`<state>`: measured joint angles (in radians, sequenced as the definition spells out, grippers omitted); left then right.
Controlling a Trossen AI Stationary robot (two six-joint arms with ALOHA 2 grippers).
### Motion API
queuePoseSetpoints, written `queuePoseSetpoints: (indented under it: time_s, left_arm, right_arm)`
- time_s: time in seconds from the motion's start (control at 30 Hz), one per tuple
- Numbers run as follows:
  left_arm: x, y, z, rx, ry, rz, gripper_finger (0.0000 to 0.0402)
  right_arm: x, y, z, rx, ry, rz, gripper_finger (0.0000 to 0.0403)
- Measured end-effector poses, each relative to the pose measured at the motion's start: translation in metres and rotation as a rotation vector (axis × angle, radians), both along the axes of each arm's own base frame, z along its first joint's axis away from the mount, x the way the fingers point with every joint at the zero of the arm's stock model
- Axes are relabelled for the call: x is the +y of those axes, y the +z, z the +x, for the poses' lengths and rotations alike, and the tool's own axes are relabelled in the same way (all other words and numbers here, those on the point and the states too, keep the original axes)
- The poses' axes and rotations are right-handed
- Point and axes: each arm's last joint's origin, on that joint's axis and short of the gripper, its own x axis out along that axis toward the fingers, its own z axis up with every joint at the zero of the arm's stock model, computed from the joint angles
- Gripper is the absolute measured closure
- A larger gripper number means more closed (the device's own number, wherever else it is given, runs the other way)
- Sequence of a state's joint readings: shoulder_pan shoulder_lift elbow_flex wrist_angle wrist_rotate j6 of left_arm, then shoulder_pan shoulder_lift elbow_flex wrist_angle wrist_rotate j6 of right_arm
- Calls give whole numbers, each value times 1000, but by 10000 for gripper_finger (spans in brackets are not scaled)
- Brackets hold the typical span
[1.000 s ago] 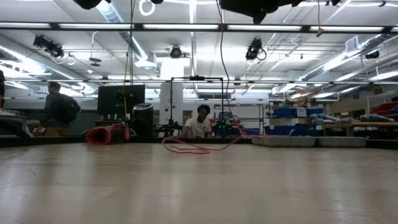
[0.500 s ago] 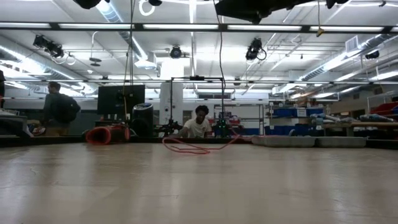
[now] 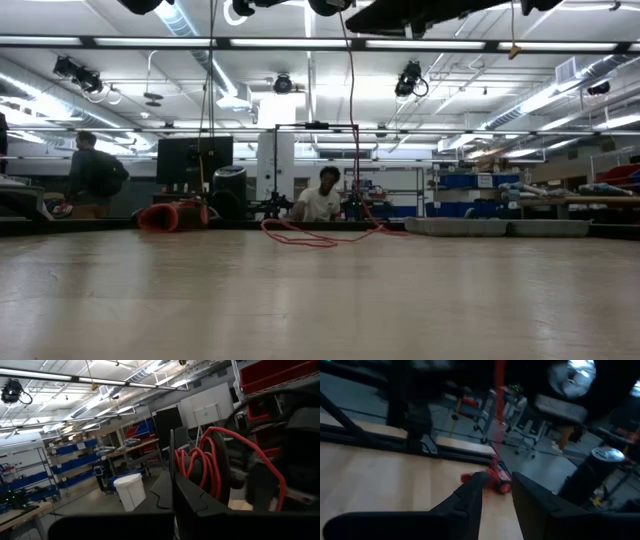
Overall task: Coil cords
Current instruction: Coil the red wire on the black spool
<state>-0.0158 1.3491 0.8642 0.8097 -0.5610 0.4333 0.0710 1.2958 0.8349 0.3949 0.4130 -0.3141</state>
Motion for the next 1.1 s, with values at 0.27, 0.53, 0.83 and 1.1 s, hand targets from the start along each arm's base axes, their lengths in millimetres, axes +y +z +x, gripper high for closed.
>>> queuePoseSetpoints:
  time_s: [0.27, 0.53, 0.83, 1.1]
  left_arm:
    - [2, -1, -1, -23, 47, -60, 401]
    - [4, -11, 6, 6, 124, -95, 401]
    - [4, -24, 17, 5, 148, -96, 401]
    - [5, -32, 24, 9, 159, -98, 401]
  right_arm:
    - [-6, -13, 12, 18, -5, 6, 309]
    - [-7, -31, 25, 64, -56, -32, 329]
    - [-8, -32, 25, 77, -81, -55, 379]
    - [-6, -32, 25, 90, -71, -85, 398]
